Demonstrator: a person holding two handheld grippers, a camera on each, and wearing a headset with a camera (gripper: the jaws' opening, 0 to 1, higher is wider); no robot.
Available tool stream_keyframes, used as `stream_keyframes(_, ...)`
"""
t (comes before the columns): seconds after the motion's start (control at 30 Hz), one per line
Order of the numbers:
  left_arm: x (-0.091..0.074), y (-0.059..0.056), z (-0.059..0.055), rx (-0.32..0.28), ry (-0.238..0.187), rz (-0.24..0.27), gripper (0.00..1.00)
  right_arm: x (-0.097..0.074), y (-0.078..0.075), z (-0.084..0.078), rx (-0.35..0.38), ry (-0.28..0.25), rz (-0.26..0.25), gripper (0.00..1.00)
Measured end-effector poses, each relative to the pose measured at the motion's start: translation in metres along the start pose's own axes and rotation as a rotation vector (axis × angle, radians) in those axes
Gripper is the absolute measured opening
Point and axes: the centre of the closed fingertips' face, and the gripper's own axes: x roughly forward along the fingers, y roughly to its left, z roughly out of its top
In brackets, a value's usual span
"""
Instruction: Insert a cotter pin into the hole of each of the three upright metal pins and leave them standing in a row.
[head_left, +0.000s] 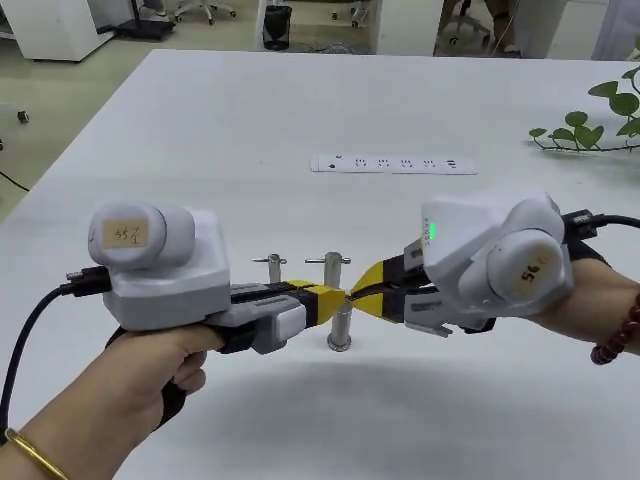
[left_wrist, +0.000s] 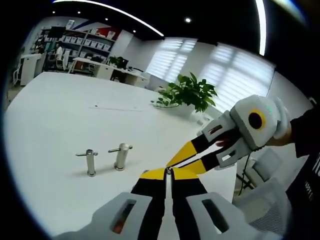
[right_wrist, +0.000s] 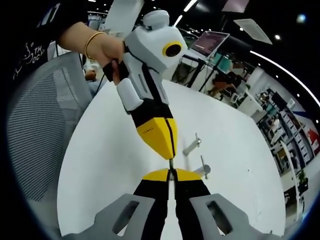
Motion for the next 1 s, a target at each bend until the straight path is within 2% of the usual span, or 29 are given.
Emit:
stream_keyframes(0.17,-0.002,0.000,-0.001,0.057,0.006,-0.005,0.00,0.000,0.005,-0.003,0.127,-0.023,0.045,0.04)
stream_keyframes(0.23,-0.003,0.001,-0.003,0.077,0.012,-0.010,0.00,0.000,0.005,-0.005,0.180,-0.024,0.048,0.04)
stream_keyframes(0.37,-0.006,0.004,-0.007,0.100,0.018,-0.015,0.00,-0.001,0.007,-0.004,0.314,-0.063,0.076,0.07)
stream_keyframes(0.57,-0.012,0.000,-0.010,0.165,0.010,-0.050,0.00,-0.003,0.015,0.002,0.466,-0.125,0.150,0.11)
stream_keyframes(0.63,-0.014,-0.002,-0.010,0.188,0.006,-0.066,0.00,-0.004,0.020,0.006,0.508,-0.152,0.188,0.12)
stream_keyframes(0.7,-0.016,-0.004,-0.011,0.214,0.009,-0.084,0.00,-0.004,0.022,0.007,0.536,-0.169,0.204,0.13)
stream_keyframes(0.87,-0.020,-0.010,-0.013,0.232,0.006,-0.125,0.00,-0.005,0.028,0.007,0.565,-0.192,0.232,0.12)
stream_keyframes(1.0,-0.021,-0.014,-0.012,0.226,-0.010,-0.149,0.00,-0.006,0.034,0.009,0.573,-0.198,0.254,0.12)
